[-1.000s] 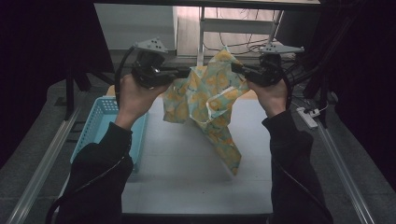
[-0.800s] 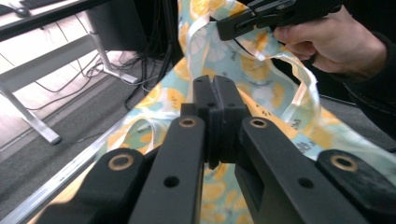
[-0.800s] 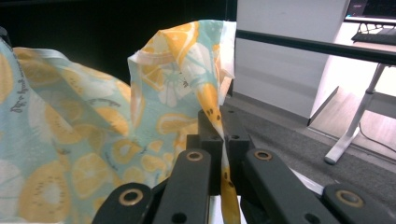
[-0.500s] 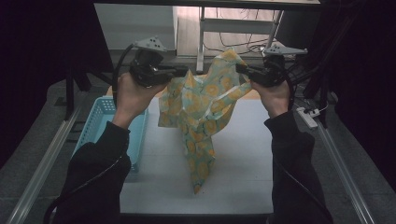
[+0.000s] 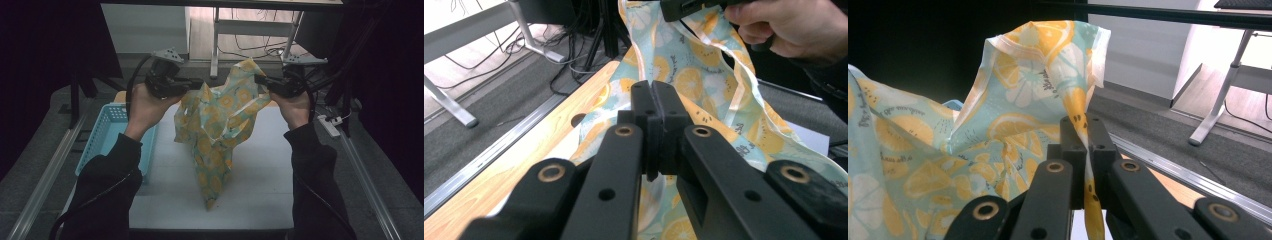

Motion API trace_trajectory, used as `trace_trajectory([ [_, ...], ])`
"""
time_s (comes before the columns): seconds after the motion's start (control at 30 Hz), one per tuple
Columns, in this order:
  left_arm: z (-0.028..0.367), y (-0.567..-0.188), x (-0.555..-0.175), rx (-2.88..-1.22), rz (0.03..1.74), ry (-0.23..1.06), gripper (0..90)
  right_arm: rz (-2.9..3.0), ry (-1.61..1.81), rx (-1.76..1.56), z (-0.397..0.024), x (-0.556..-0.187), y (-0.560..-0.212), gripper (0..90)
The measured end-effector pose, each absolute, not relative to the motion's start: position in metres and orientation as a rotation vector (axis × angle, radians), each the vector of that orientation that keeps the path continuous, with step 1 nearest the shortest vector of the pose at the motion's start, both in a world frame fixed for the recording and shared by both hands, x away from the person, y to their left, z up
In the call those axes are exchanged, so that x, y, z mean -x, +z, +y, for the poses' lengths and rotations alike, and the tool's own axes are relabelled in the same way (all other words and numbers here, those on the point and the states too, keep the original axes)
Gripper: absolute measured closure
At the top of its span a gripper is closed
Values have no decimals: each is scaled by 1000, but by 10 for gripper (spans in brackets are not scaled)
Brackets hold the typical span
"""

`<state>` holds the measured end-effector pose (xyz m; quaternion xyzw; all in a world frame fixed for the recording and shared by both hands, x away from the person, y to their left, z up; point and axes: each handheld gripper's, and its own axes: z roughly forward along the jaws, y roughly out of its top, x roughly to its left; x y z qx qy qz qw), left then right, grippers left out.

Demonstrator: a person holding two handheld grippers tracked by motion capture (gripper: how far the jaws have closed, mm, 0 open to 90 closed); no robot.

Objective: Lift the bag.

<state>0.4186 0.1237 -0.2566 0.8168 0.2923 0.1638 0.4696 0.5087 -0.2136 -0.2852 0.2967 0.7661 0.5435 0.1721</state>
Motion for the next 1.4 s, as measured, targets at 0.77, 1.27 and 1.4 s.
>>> trace_trajectory([
  [0.77,144,-274,-421,-1906,774,322,254,2190,1489,-839,-202,-498,-287,368],
  [1.27,166,-306,-390,-1906,774,326,12,2221,1401,-871,-221,-481,-302,157],
  [1.4,173,-317,-379,-1901,791,337,0,2233,1401,-871,-225,-474,-308,136],
])
